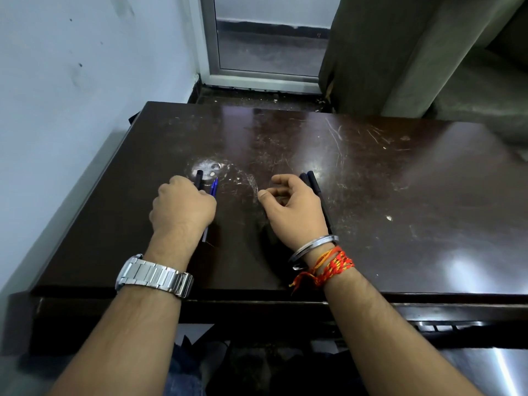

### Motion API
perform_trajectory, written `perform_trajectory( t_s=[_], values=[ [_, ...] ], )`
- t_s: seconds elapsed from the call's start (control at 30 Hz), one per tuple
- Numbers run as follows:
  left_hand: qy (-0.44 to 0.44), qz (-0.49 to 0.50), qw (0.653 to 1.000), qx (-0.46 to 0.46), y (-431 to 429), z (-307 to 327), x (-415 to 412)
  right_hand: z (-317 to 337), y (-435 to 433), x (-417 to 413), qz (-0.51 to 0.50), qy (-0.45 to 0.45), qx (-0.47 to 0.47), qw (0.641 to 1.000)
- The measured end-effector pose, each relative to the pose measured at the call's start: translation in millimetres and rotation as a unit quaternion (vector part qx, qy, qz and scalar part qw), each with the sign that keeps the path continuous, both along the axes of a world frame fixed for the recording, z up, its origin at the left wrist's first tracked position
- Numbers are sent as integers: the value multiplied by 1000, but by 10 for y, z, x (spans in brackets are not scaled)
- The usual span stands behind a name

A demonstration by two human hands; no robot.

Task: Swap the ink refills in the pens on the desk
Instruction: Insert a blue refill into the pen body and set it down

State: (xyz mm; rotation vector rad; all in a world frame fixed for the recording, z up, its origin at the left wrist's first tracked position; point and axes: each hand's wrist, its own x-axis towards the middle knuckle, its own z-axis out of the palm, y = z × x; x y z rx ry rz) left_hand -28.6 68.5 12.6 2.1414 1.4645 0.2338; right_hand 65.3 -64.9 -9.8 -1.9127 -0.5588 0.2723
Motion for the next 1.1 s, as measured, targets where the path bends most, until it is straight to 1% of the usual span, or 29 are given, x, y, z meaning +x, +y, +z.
perform_trajectory(
  t_s=[0.17,0.27,0.37,0.43,0.5,0.6,0.7,0.8,0.93,1.1],
  values=[
    [-6,-9,1000,-3,-14,-3,23,10,-21,8,1,-36,-34,999],
    [6,8,1000,7,-47,-19,42,12,-38,24,2,-56,-62,997],
    [6,17,998,68,-149,-13,70,33,-71,79,-10,-96,-100,990],
    [-18,2,994,111,-224,-16,99,66,-115,135,-29,-120,-123,985],
    [-44,-26,991,124,-293,-28,129,97,-180,211,-51,-137,-152,977],
    [-63,-64,991,102,-390,-52,167,142,-299,330,-84,-130,-201,967],
    [-80,-94,990,73,-475,-78,203,173,-373,391,-85,-113,-239,961],
    [-88,-111,989,49,-552,-94,237,181,-384,400,-87,-117,-251,957],
    [-90,-127,987,41,-644,-121,266,159,-381,433,-89,-120,-289,945],
    [-90,-148,984,34,-701,-149,280,130,-353,433,-83,-100,-323,937]
  ],
)
